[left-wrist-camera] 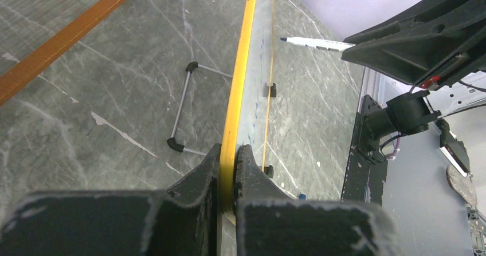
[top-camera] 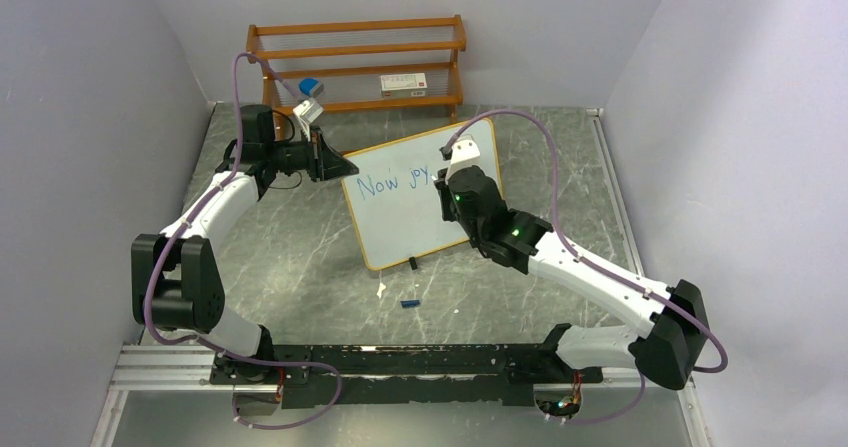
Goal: Write a sentence on the whiteboard
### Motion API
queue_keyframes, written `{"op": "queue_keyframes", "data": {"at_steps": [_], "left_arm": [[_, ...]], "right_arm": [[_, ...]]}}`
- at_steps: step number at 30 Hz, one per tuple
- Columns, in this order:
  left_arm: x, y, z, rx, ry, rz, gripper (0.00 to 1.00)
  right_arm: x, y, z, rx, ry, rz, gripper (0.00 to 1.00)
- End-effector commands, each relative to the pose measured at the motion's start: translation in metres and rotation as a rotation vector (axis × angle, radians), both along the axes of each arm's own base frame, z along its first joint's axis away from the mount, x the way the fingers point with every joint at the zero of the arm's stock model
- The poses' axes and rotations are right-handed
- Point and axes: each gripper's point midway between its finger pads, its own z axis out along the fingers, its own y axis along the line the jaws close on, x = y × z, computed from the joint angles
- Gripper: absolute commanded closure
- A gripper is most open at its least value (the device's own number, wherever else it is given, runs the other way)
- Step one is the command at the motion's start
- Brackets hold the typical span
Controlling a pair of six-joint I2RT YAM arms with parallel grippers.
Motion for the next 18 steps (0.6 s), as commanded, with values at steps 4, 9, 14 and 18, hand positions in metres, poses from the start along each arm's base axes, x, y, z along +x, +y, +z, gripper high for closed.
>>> {"op": "queue_keyframes", "data": {"at_steps": [4, 9, 14, 18], "left_arm": [[-0.001, 0.003, -0.064, 0.166, 0.054, 0.038, 0.95], [-0.001, 0.003, -0.064, 0.165, 0.054, 0.038, 0.95], [0.000, 0.003, -0.064, 0.165, 0.054, 0.038, 0.95], [-0.001, 0.003, -0.064, 0.165, 0.055, 0.037, 0.95]], "right_arm": [[0.014, -0.008, 0.015, 0.019, -0.079, -0.056, 1.00], [0.018, -0.006, 0.017, 0.022, -0.092, -0.057, 1.00], [0.022, -0.003, 0.018, 0.020, -0.092, -0.053, 1.00], [0.023, -0.002, 0.014, 0.009, -0.085, -0.053, 1.00]]}}
